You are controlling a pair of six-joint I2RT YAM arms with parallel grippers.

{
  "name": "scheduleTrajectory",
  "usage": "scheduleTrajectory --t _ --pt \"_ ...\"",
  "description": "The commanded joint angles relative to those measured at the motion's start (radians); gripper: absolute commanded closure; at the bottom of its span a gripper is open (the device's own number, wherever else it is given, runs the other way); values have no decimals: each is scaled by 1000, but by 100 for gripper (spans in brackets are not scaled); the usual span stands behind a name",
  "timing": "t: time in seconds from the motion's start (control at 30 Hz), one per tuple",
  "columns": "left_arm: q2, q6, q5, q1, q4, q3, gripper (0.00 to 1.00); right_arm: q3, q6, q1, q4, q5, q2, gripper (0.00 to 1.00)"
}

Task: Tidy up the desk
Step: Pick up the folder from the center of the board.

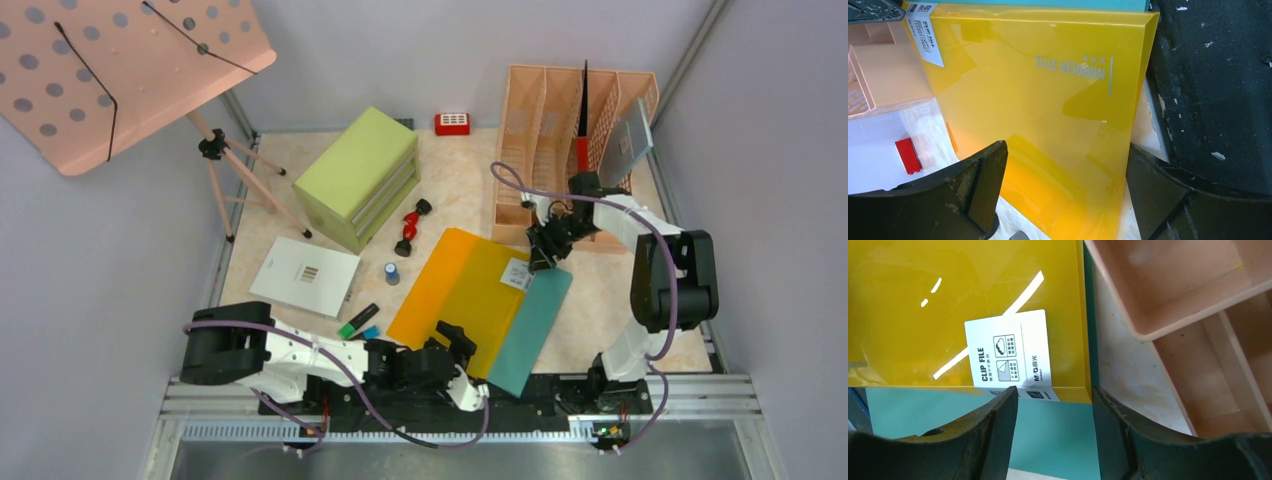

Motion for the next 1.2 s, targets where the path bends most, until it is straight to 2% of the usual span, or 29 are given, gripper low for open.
scheduleTrajectory --t 0.0,0.23,0.47,0.8,1.0,1.17 --pt "40 -22 20 3 -57 -18 9 48 -8 26 -47 -90 -14 46" --pt "43 -23 16 3 -48 -21 9 73 -6 26 -105 -102 -77 48" --pt "42 -21 10 2 -47 -20 9 91 -37 26 -151 -41 -100 44" --pt "43 -21 1 3 -43 -20 9 68 -46 26 -158 -55 -106 43" --pt "46 -20 3 3 -41 -21 9 75 -55 28 -144 39 -136 42" --pt "47 -20 -2 3 -38 -20 9 94 -56 28 -167 37 -132 41"
